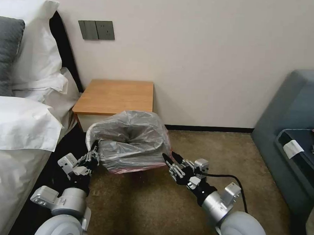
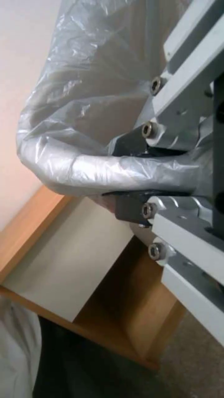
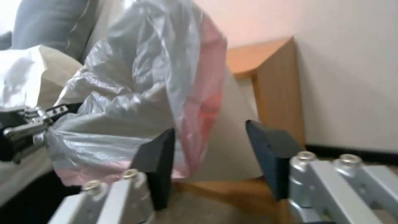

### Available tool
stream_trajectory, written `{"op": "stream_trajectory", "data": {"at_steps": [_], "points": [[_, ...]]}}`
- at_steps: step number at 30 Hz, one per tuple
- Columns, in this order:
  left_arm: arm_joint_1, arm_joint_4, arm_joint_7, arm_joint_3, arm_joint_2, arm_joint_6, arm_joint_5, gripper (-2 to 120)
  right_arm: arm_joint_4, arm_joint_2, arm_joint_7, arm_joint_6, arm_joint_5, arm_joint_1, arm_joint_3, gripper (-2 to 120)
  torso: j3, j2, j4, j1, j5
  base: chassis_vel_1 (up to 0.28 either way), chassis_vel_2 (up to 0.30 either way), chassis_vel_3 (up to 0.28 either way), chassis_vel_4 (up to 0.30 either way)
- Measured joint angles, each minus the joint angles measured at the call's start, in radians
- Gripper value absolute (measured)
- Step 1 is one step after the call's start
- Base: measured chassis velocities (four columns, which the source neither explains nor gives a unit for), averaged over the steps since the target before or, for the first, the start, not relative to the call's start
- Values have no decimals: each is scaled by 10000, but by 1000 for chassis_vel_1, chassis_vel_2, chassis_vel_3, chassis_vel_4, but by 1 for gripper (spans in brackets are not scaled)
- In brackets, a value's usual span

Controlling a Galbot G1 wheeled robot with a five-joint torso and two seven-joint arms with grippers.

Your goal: Pick up the garbage bag from the table and place it over the trash can.

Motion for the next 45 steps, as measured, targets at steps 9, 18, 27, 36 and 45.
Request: {"op": "stream_trajectory", "data": {"at_steps": [9, 18, 27, 36, 45], "points": [[-106, 591, 1051, -171, 58, -225, -537, 9, 1145, 175, -455, 313, 3685, -719, 1014, 84, 0, 0, -3, 0, -2, 0, 0, 0, 0], [0, 889, 2934, -417, 196, 200, -2912, 9, 935, 385, -424, 301, 6628, 95, 1112, 100, 0, 0, -1, 0, 0, 0, 0, 0, 0], [136, 939, 3347, -477, 149, 158, -3471, 9, 62, 540, -1493, 683, 6955, 233, 842, 100, 0, 0, -1, 0, -2, 0, 0, 0, 0], [166, 904, 3383, -389, 25, 134, -3469, 9, -364, 755, -1832, 702, 7023, 996, -117, 100, 0, 0, 0, 0, -1, 0, 0, 0, 0], [147, 1012, 3460, -383, 7, 112, -3479, 9, -799, 759, -1974, 705, 6987, 1555, -446, 100, 0, 0, -1, 0, -1, 0, 0, 0, 0]]}}
